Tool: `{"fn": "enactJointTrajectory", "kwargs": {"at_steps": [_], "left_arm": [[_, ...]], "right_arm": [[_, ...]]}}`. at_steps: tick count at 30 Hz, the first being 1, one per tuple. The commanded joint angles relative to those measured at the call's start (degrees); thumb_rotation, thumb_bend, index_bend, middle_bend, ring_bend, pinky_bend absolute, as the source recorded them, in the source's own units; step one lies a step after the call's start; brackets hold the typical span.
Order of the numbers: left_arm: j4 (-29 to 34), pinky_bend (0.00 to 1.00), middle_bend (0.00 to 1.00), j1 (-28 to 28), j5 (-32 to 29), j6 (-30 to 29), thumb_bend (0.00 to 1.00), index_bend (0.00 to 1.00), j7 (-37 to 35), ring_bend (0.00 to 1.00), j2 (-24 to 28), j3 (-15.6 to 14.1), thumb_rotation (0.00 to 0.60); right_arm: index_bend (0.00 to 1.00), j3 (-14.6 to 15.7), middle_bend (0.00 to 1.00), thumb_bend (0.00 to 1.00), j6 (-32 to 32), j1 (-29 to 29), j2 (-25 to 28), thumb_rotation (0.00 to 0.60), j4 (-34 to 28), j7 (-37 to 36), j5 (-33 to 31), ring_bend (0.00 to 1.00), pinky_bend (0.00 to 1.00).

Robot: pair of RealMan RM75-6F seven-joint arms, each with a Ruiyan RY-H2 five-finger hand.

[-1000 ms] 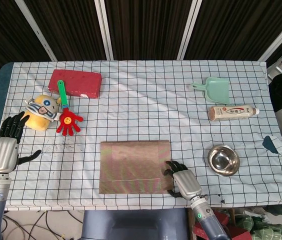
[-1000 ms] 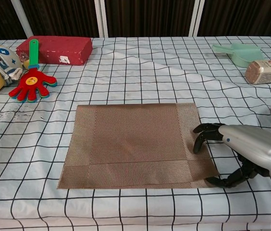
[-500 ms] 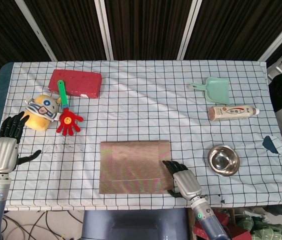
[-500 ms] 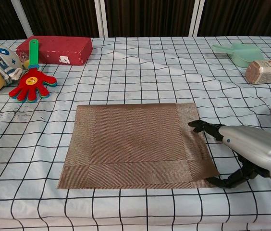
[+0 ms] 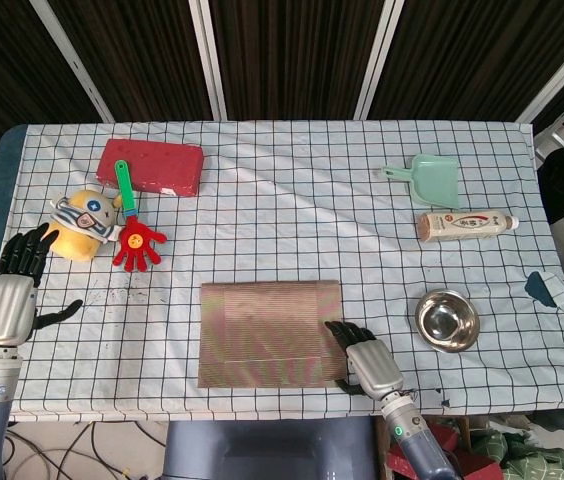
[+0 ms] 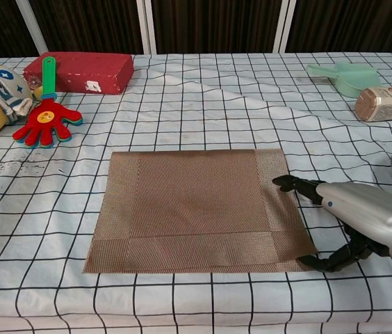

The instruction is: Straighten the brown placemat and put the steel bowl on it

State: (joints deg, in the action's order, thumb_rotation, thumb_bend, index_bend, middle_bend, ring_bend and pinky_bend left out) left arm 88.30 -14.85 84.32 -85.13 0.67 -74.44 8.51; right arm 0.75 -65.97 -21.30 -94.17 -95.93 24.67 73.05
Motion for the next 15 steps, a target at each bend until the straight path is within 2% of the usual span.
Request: {"fn": "enactJointTrajectory", "kwargs": {"at_steps": [1, 4, 6, 8, 10, 15], "left_arm": [[0.0, 0.00, 0.00, 0.0, 0.0, 0.0, 0.03, 0.00, 0.0, 0.00, 0.0, 0.0, 0.600], [0.0, 0.00, 0.00, 0.0, 0.0, 0.0, 0.03, 0.00, 0.0, 0.00, 0.0, 0.0, 0.600], [0.0, 0.00, 0.00, 0.0, 0.0, 0.0, 0.03, 0.00, 0.0, 0.00, 0.0, 0.0, 0.600], [0.0, 0.00, 0.00, 0.0, 0.0, 0.0, 0.03, 0.00, 0.0, 0.00, 0.0, 0.0, 0.600], [0.1, 0.00, 0.00, 0.0, 0.0, 0.0, 0.03, 0.00, 0.0, 0.00, 0.0, 0.0, 0.600], [0.1, 0.00, 0.00, 0.0, 0.0, -0.1, 0.03, 0.00, -0.1, 0.00, 0.0, 0.0, 0.600]], "right_arm": [[0.00, 0.0, 0.07, 0.16, 0.0, 0.0, 0.0, 0.600, 0.0, 0.0, 0.1, 0.09, 0.18], [0.03, -0.1, 0.07, 0.17, -0.1, 0.0, 0.0, 0.600, 0.0, -0.1, 0.2, 0.09, 0.18], [0.15, -0.1, 0.08, 0.20, -0.2, 0.1, -0.1, 0.600, 0.1, -0.3, 0.5, 0.09, 0.18], [0.37, -0.1, 0.11, 0.25, -0.5, 0.1, -0.2, 0.600, 0.2, -0.8, 1.2, 0.10, 0.18], [0.47, -0.2, 0.14, 0.29, -0.8, 0.2, -0.3, 0.600, 0.4, -2.1, 2.2, 0.12, 0.18], [0.56, -0.3, 0.16, 0.40, -1.1, 0.4, -0.3, 0.600, 1.0, -4.3, 3.3, 0.12, 0.18]]}}
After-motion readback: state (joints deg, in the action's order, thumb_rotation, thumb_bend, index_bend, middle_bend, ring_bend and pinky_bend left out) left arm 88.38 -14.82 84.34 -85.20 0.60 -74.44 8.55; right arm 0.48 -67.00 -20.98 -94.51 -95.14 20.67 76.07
